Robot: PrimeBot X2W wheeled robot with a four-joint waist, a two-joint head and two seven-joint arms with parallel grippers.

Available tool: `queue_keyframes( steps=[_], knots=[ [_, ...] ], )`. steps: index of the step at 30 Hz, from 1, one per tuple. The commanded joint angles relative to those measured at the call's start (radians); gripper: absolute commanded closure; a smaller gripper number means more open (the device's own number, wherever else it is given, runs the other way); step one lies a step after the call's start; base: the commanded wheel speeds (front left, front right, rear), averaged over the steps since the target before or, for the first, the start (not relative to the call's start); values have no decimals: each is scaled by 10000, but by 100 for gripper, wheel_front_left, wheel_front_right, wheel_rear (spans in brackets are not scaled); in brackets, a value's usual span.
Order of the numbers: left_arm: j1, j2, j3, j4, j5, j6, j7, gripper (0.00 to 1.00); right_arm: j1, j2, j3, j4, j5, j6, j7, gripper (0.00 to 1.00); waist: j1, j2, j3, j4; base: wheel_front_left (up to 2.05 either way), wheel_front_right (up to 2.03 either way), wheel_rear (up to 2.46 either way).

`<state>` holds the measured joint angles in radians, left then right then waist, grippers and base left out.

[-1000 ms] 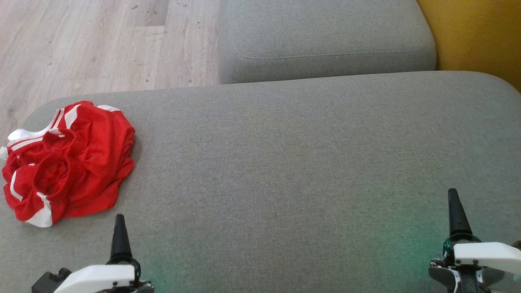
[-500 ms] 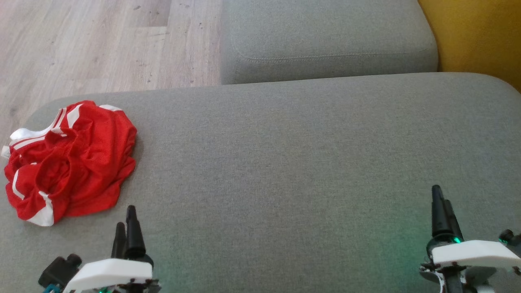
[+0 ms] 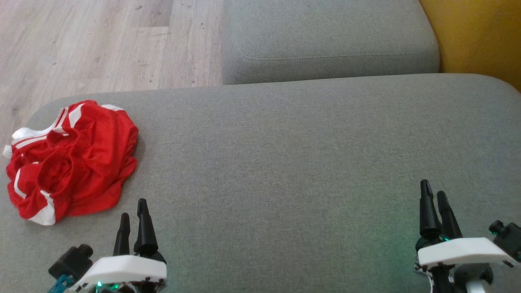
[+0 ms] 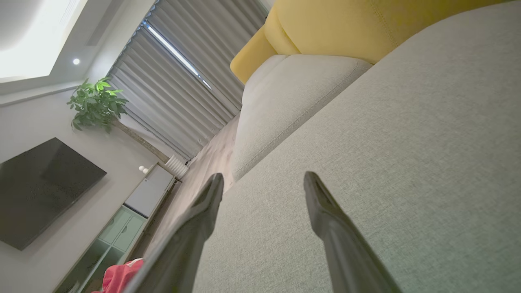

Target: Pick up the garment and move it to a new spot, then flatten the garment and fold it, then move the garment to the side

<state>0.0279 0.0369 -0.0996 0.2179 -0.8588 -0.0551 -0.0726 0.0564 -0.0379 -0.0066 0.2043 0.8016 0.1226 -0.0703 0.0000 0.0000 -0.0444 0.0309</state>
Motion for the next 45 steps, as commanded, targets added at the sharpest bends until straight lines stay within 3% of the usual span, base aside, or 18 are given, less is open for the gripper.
queue_keyframes(
  steps=[1,27,45],
  knots=[
    [-346,91,49,-440,435,115,-141,0,-254,-78,214,-445,-466,42,-157,0,0,0,-13,13,0,0,0],
    [-221,108,-492,-548,3273,480,-876,0,-39,-97,531,-636,-3499,58,-895,0,0,0,-203,60,0,0,0],
    [-368,121,-583,-379,5290,443,-1404,0,-15,-111,551,-674,-5727,70,-1425,0,0,0,-162,47,0,0,0]
  ],
)
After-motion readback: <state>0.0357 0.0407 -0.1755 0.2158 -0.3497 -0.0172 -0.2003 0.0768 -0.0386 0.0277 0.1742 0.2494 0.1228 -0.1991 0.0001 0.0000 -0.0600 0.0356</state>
